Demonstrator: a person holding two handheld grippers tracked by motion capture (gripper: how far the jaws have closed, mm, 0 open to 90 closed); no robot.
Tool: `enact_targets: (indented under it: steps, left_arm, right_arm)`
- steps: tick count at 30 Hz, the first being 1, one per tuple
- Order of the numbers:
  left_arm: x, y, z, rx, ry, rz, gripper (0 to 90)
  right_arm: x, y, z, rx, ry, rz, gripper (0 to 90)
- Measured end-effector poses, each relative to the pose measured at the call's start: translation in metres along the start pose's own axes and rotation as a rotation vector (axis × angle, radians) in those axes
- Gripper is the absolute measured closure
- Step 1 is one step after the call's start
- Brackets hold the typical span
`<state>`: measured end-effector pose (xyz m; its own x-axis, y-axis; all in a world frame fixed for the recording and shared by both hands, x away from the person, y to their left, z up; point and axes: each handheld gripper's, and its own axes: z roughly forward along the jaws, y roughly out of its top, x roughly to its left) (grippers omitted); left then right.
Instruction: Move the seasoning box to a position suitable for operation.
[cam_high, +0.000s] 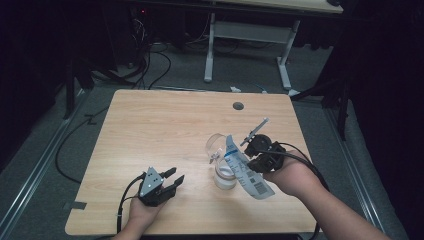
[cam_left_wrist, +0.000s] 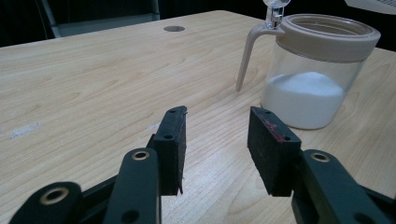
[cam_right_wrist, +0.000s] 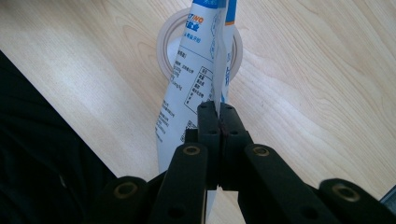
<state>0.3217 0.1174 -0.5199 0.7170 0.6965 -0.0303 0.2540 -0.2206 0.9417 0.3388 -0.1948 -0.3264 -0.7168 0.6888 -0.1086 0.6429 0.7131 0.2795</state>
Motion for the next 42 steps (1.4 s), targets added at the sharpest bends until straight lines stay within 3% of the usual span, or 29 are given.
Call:
enact_targets:
  steps: [12, 17, 35, 42]
  left_arm:
    - [0.005, 0.001, -0.002, -0.017, 0.0, -0.024, 55.7]
    - [0.005, 0.0, -0.001, -0.003, -0.02, -0.025, 55.0]
    - [0.006, 0.001, -0.001, -0.013, -0.025, -0.036, 54.7]
    - [0.008, -0.001, 0.0, -0.007, -0.025, -0.04, 54.7]
  right_arm:
    - [-0.014, -0.017, 0.002, 0.003, -0.015, 0.051, 89.9]
    - [-0.022, -0.023, 0.012, 0.019, -0.024, 0.073, 89.9]
    - [-0.063, -0.034, 0.043, 0.075, -0.075, 0.156, 89.9]
    - [-0.074, -0.034, 0.056, 0.12, -0.09, 0.151, 90.0]
